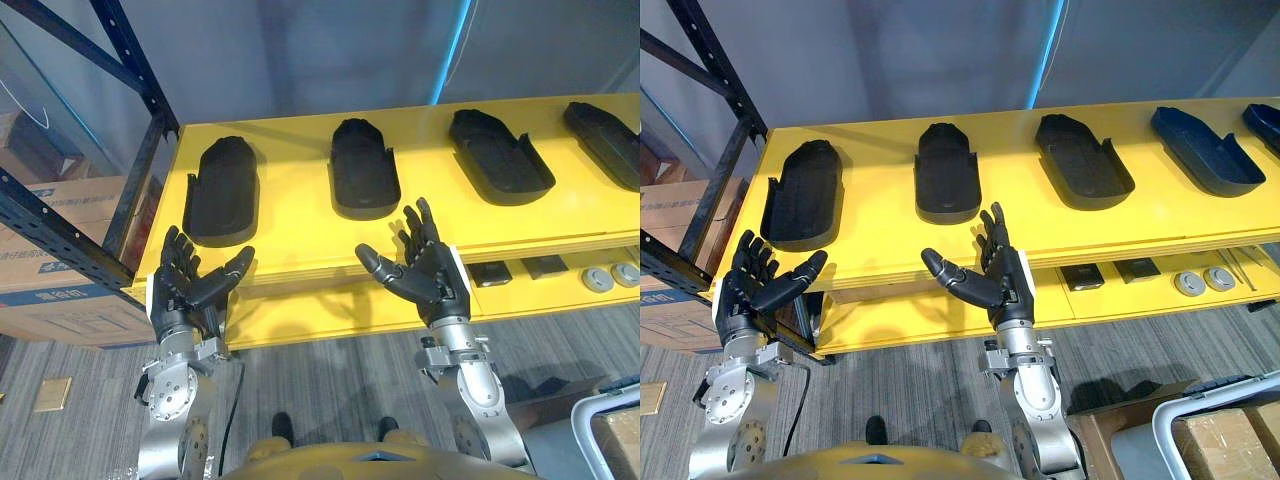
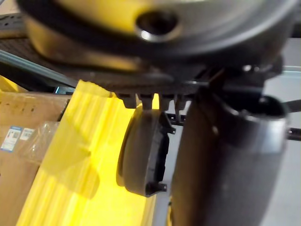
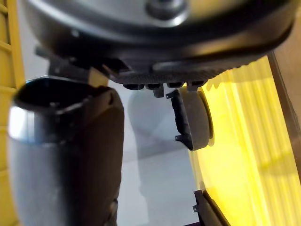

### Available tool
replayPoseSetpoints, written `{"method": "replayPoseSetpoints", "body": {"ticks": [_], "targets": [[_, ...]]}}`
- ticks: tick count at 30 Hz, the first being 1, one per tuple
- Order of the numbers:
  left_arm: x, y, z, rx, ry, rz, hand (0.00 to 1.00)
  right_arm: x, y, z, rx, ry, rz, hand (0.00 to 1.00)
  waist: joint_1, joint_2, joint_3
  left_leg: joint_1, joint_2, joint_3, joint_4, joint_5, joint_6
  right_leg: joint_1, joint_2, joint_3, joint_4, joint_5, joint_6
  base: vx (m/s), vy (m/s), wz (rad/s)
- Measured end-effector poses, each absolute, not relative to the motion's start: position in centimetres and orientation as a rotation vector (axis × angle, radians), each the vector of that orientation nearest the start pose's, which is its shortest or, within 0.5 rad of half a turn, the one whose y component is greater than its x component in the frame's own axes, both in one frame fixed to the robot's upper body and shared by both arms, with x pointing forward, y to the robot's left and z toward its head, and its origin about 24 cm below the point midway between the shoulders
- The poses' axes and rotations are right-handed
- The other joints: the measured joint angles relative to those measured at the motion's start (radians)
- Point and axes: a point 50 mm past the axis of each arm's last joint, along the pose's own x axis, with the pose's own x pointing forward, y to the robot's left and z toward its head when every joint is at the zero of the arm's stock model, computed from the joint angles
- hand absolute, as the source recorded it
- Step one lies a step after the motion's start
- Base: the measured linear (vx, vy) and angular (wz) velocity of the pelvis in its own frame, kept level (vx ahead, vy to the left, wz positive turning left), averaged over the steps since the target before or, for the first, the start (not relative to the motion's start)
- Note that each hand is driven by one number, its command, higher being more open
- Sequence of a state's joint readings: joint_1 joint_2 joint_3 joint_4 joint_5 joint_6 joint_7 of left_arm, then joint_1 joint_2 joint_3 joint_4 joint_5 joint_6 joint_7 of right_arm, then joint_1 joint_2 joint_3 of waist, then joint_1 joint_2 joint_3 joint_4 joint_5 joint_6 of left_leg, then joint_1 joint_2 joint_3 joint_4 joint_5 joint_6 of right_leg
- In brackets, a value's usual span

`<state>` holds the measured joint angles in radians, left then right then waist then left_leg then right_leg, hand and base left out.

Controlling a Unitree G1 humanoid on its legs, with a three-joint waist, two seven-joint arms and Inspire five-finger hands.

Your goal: Walk over and take three plastic housings, then place them on the shelf

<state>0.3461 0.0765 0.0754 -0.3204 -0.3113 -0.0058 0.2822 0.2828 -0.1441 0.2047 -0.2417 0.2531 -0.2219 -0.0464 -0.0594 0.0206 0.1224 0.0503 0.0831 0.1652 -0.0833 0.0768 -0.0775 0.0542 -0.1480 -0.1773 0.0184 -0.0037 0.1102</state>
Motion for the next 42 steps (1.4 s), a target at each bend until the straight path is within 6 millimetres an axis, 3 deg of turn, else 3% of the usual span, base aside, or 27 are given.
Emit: {"method": "replayPoseSetpoints", "body": {"ticks": [23,31,36,42], "targets": [[20.8,21.2,4.3,-0.217,-0.007,0.475,1.00,19.5,-14.9,5.4,0.152,-0.152,0.111,1.00,-0.027,0.025,0.005,0.028,0.003,0.048,0.000,-0.011,-0.001,-0.009,0.002,0.051,0.015,0.001,0.001,-0.01,0.003,-0.06],[20.7,21.4,4.4,-0.208,-0.022,0.519,1.00,19.5,-14.9,5.4,0.143,-0.152,0.117,1.00,-0.026,0.028,0.005,0.027,0.003,0.047,0.000,-0.011,-0.001,-0.010,0.002,0.051,0.015,0.001,0.001,0.00,0.000,0.00],[20.3,21.6,5.0,-0.010,-0.065,0.556,1.00,19.5,-14.9,5.4,0.137,-0.152,0.101,1.00,-0.023,0.029,0.005,0.026,0.003,0.039,0.000,-0.011,-0.001,-0.007,0.002,0.045,0.015,-0.001,0.000,-0.01,0.002,0.04],[19.1,21.6,7.9,0.124,-0.280,0.674,1.00,19.7,-15.8,5.5,0.034,-0.164,-0.072,1.00,-0.022,0.030,0.004,0.023,0.002,0.026,0.000,-0.010,0.000,0.000,0.002,0.032,0.015,-0.003,-0.001,0.00,0.000,0.06]]}}
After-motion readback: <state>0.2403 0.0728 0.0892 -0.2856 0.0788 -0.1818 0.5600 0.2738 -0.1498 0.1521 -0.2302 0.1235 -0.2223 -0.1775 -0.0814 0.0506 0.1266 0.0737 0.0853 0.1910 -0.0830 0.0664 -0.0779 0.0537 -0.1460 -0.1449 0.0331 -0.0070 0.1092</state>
